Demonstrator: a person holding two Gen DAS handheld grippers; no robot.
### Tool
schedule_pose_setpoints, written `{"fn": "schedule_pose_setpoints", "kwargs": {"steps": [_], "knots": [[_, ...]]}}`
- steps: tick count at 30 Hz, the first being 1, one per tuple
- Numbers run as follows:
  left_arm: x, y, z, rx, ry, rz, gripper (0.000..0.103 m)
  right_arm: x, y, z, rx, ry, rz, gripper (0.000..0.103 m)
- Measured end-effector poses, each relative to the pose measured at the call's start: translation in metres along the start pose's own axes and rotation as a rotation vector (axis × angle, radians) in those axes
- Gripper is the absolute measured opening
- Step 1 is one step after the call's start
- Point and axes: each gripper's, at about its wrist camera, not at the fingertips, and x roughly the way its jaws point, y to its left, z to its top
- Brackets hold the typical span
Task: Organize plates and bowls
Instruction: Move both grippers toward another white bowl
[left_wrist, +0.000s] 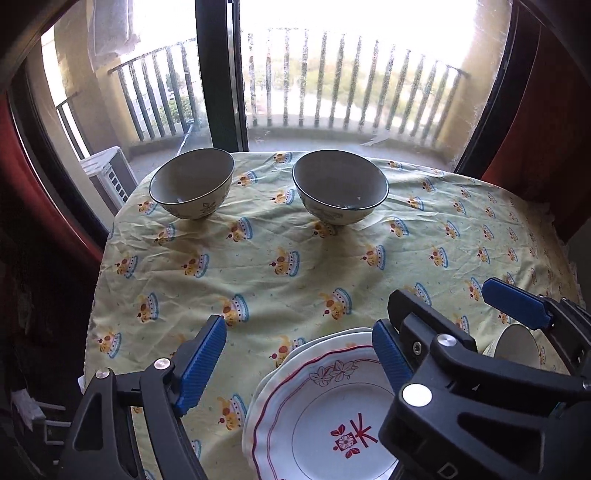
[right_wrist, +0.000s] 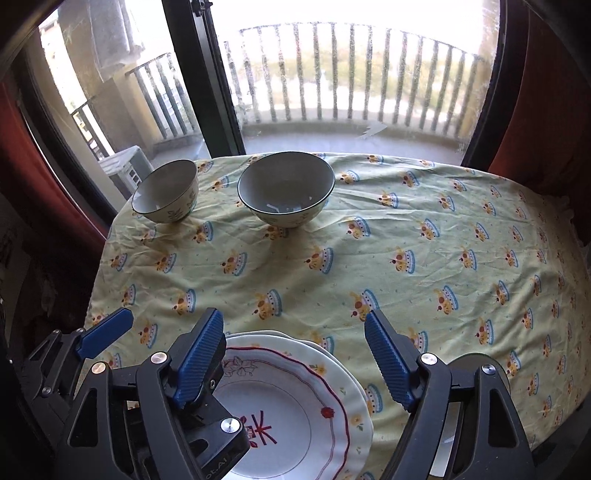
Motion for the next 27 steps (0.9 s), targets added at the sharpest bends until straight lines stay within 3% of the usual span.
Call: {"fn": "schedule_pose_setpoints", "kwargs": {"steps": [9,24,27], "knots": [[0.017,0.051,0.032,0.024,-0.027,-0.012,0.082,0.023,0.050,0.030,0.029,-0.024,-0.014,0.082],[0.067,0.124,0.094,-0.035,-0.048,0.077,0.078,0.082,0.111,0.102,0.025,-0.062,-0.065,0.081],[0.083,0.132,0.106,-0.039,-0.042,0.121,0.071,0.100,0.118,0.115,0.031,-0.056,-0.073,0.078]]}}
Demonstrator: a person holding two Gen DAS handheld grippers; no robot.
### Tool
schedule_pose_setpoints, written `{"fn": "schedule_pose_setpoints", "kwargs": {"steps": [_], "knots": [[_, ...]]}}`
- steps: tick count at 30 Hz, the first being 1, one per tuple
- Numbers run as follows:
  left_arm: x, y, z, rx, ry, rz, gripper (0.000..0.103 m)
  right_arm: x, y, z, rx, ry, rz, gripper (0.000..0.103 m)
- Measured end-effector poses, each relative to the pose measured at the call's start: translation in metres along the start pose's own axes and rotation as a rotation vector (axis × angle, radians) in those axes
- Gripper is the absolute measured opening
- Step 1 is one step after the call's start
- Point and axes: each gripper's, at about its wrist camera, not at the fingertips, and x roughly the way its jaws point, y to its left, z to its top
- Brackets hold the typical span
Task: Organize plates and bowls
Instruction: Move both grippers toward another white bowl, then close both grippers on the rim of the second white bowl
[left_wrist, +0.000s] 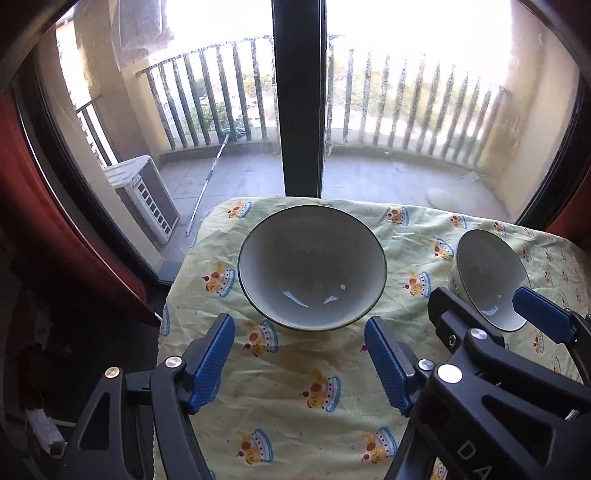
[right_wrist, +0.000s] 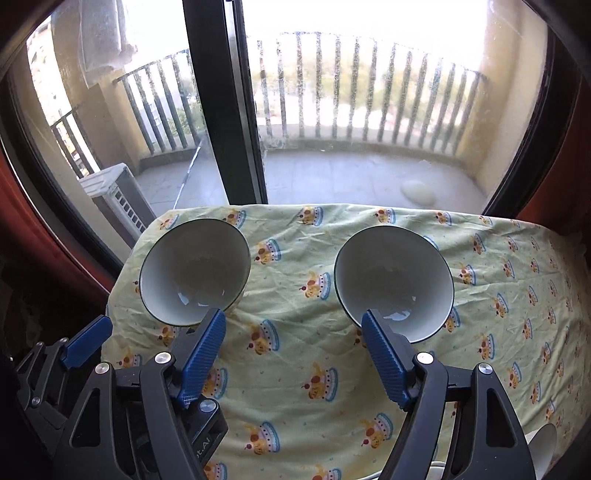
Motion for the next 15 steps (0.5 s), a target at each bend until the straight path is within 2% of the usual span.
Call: {"fn": "schedule_pose_setpoints", "kwargs": {"steps": [4,10,15], "knots": [[0.020,0.008,0.013,0.003,0.008,0.012,0.065,0.025,0.005,0.013,0.026,0.012,0.010,0.075],[0.047,0.021,0.031,-0.016,0.014,0.013,0.046,0.053,0.020,0.031,0.032,0.009,0.004,0.065],[0.067,0.028,0.043,-0.009,0.005,0.032,0.041,0.080,0.028,0.045,0.043,0.019,0.003,0.058]]}}
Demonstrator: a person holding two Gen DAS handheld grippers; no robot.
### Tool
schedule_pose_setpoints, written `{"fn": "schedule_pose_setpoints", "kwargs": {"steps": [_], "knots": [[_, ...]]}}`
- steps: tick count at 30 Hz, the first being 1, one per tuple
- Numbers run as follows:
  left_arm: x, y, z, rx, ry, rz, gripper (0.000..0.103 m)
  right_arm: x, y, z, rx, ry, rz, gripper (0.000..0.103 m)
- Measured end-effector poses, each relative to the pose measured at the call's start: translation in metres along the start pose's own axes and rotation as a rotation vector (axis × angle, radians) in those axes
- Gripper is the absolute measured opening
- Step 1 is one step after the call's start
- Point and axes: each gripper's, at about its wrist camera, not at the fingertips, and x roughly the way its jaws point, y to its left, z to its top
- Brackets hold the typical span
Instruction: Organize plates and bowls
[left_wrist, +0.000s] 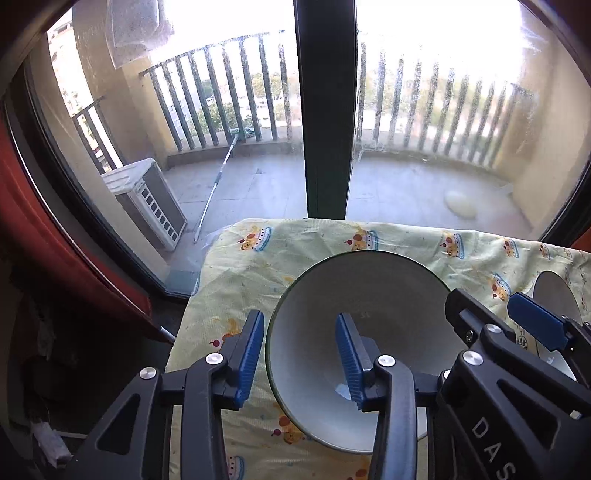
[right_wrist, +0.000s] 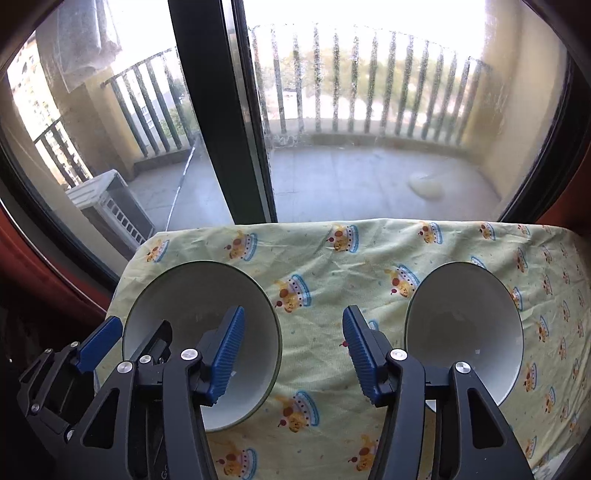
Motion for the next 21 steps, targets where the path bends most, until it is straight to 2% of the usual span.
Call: {"fn": "schedule_pose_setpoints", "kwargs": {"steps": [3,6,9,10,12,21], "knots": [[0.013,0.007,0.001,-0.035,0.032,-0.010,0.041,0.010,0.007,0.004,-0.001,0.007,-0.012,0.055],[0.021,0.010,0.002,-0.043,0.042,-0.009,0.036,0.022,0.011,0.005,-0.005,0.027,-0.012,0.047],[0.025,0.010,0.001,-0.041,0.048,-0.018,0.026,0.029,0.012,0.004,0.003,0.035,-0.010,0.036],[0.026,0.011,0.001,-0.044,0.043,-0.025,0.024,0.030,0.012,0.004,0.008,0.037,-0.001,0.027],[0.027,0.012,0.000,-0.045,0.036,-0.036,0.022,0.032,0.013,0.004,-0.001,0.033,0.008,0.020],[0.020,0.009,-0.002,-0.037,0.038,-0.048,0.019,0.027,0.013,0.001,-0.011,0.038,-0.007,0.018]]}}
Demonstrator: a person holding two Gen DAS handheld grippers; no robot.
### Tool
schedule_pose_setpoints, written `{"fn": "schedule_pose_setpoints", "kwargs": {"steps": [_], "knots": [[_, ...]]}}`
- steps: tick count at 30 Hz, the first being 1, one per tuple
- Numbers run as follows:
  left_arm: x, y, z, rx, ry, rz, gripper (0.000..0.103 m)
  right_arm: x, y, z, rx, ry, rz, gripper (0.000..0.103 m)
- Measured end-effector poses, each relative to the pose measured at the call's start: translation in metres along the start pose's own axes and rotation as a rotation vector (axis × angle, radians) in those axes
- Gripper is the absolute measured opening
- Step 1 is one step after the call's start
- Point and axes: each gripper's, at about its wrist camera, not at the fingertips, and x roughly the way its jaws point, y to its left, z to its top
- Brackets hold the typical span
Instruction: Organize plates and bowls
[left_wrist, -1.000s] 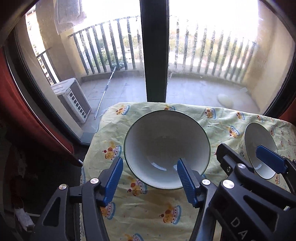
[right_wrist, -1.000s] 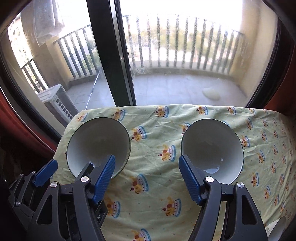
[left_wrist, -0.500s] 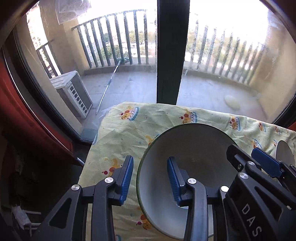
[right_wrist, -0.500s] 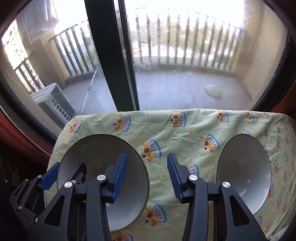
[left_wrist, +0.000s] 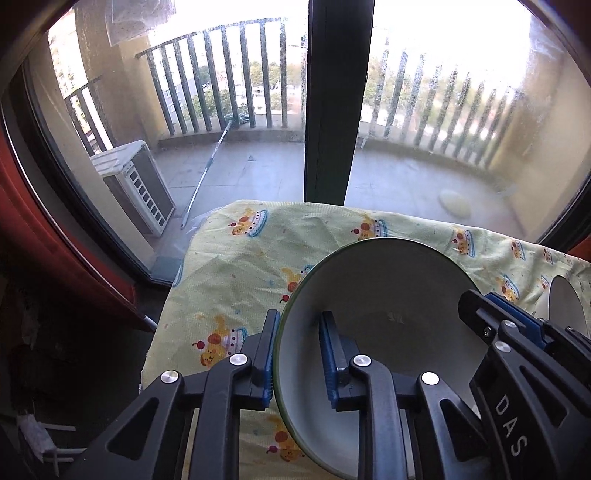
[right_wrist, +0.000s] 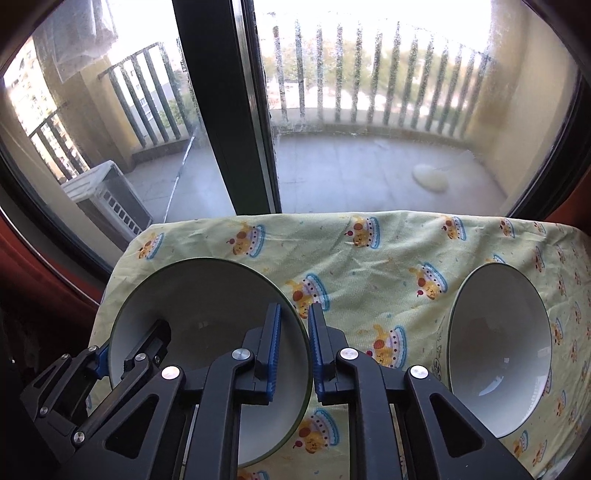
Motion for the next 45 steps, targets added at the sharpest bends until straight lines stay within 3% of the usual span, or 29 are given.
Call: {"fn": "schedule_pose_setpoints", "kwargs": {"steps": [12,15,16,19,22,24,28,29,39,41,45], "knots": [[-0.018,-0.009,-0.016,0.012,0.008,-0.016,0.019,-0.022,-0.012,-0.016,0.016,-0.006,-0.005,0.014],[-0.028,-0.008,-0.016,-0.008,-0.010,-0.071,0.011,-0.031,-0.015,-0.019,0.021,-0.029,0.033,0.003],[-0.029,-0.009,-0.015,-0.012,-0.017,-0.062,0.013,-0.033,-0.017,-0.018,0.040,-0.031,0.070,0.003],[-0.026,-0.010,-0.013,-0.004,-0.015,-0.032,0.012,-0.034,-0.015,-0.014,0.033,-0.026,0.051,0.003],[-0.020,-0.012,-0.016,0.022,-0.008,0.021,0.023,-0.028,-0.014,-0.016,0.038,0.005,0.029,0.005],[-0.016,-0.008,-0.017,0.019,0.007,0.032,0.028,-0.025,-0.012,-0.019,0.020,0.017,0.013,0.009],[-0.016,-0.004,-0.016,0.024,-0.013,0.047,0.035,-0.021,-0.010,-0.021,0.040,0.017,0.036,0.048],[-0.015,-0.003,-0.015,0.026,-0.018,0.055,0.039,-0.020,-0.008,-0.021,0.035,0.008,0.036,0.049],[0.008,0.004,-0.004,-0.010,0.011,0.014,0.041,-0.002,-0.001,-0.010,0.050,0.017,0.029,0.047],[0.011,0.003,-0.003,-0.015,0.019,-0.001,0.041,0.003,-0.003,-0.008,0.060,0.028,0.034,0.030],[0.014,0.000,-0.002,-0.015,0.023,-0.035,0.032,0.009,-0.006,-0.007,0.066,0.036,0.040,0.027]]}}
